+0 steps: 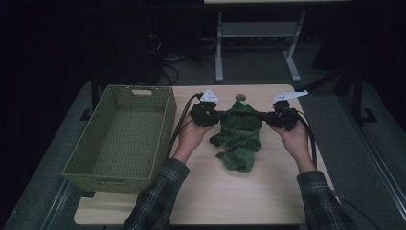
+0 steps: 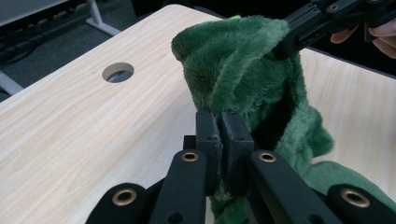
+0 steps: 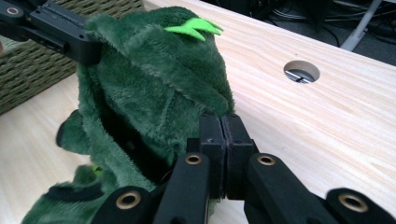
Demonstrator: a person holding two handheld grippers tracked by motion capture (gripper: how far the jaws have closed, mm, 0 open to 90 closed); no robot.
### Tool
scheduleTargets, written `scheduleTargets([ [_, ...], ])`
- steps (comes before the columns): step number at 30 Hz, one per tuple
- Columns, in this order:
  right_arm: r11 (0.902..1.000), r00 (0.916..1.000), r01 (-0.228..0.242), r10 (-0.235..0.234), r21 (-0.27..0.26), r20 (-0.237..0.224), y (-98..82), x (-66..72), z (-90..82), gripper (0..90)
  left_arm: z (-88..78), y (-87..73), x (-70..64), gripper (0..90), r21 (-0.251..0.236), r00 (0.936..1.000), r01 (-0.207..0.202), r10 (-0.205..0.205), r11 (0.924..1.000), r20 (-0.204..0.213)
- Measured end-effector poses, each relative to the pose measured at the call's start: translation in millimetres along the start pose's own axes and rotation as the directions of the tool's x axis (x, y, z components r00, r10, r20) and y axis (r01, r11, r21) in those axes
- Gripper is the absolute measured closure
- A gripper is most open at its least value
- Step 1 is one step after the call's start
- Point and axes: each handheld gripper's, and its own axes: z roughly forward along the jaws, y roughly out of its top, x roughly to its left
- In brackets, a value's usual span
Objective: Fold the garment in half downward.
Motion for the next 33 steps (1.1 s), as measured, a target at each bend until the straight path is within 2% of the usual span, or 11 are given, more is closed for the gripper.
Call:
scheduleTargets([
  [2, 1.0, 0.9999, 0.008, -0.008, -0.004, -0.008, -3.1, 3.1, -2.6, 88.7, -3.4, -2.5, -4.9, 86.8, -0.004, 1.0, 0.003, -0.003, 1.0, 0.009],
  [7, 0.9996, 0.9993, 0.029, -0.029, 0.0, -0.022, -15.2, 14.9, -8.5, 88.7, -9.6, -9.0, -18.3, 86.6, -0.001, 0.9997, -0.024, 0.024, 0.9997, 0.011],
  [16, 0.9972, 0.9959, 0.075, -0.075, -0.006, -0.05, -34.0, 34.8, -21.7, 88.5, -21.2, -26.4, -39.6, 86.1, -0.01, 0.9983, -0.047, 0.048, 0.9988, 0.033],
  [20, 0.9969, 0.9944, 0.078, -0.079, -0.011, -0.071, -46.6, 43.2, -24.4, 88.5, -26.7, -35.7, -45.8, 86.1, -0.017, 0.9972, -0.061, 0.062, 0.998, 0.041],
  [26, 0.9973, 0.9919, 0.072, -0.073, -0.012, -0.104, -58.9, 53.7, -29.8, 88.3, -31.6, -52.7, -56.4, 86.0, -0.005, 0.9943, -0.087, 0.088, 0.9962, 0.061],
  [29, 0.9963, 0.99, 0.084, -0.086, -0.016, -0.112, -66.4, 60.1, -32.2, 88.3, -32.3, -61.8, -61.8, 86.0, 0.002, 0.9925, -0.097, 0.097, 0.9952, 0.075],
  [33, 0.9959, 0.9882, 0.09, -0.09, -0.004, -0.124, -75.7, 66.4, -34.7, 87.9, -32.2, -71.4, -65.9, 85.9, 0.014, 0.9915, -0.096, 0.094, 0.9953, 0.089],
])
